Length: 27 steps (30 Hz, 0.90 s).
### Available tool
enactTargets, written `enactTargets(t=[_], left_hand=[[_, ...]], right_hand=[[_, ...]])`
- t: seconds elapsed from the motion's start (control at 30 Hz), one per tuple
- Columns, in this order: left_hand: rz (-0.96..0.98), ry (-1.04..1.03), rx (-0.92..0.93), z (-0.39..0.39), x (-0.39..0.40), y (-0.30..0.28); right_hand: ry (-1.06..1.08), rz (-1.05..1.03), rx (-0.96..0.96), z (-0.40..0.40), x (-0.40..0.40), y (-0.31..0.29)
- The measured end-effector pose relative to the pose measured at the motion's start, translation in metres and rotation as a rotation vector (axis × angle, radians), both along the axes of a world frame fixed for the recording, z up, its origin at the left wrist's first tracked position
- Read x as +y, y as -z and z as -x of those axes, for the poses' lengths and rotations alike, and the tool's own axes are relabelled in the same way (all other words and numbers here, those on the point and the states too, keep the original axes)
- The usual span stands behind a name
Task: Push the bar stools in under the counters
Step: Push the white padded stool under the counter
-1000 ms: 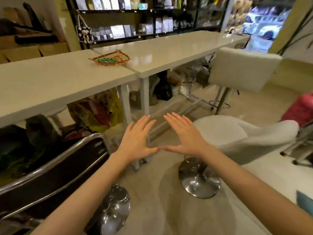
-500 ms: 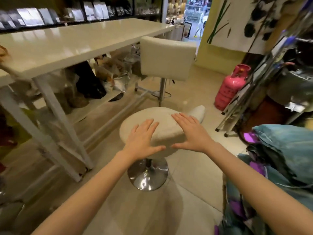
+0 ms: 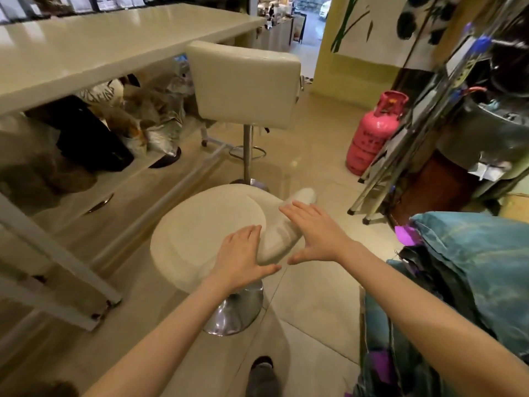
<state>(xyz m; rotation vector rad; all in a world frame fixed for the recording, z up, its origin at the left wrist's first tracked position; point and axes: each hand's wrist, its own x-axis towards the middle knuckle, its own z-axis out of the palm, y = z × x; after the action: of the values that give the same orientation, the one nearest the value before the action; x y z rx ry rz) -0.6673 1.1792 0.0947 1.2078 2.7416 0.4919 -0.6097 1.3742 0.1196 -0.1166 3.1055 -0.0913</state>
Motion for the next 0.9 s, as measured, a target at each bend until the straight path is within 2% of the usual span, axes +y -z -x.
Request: enactTargets(t=[0.3, 0.57, 0.9], left_hand=[[0.263, -0.1, -0.071, 0.012, 0.035, 0.023], [0.287, -0.169, -0.012, 0.009, 0.041, 0.025], [0.259, -0.401, 0.034, -0.012, 0.066, 0.03]], right_hand=[[-0.317, -0.18, -0.173, 0.06, 0.038, 0.029], [-0.633, -0.152, -0.151, 0.088, 0.065, 0.043], [-0.817, -0.101, -0.118, 0.109, 0.089, 0.05]])
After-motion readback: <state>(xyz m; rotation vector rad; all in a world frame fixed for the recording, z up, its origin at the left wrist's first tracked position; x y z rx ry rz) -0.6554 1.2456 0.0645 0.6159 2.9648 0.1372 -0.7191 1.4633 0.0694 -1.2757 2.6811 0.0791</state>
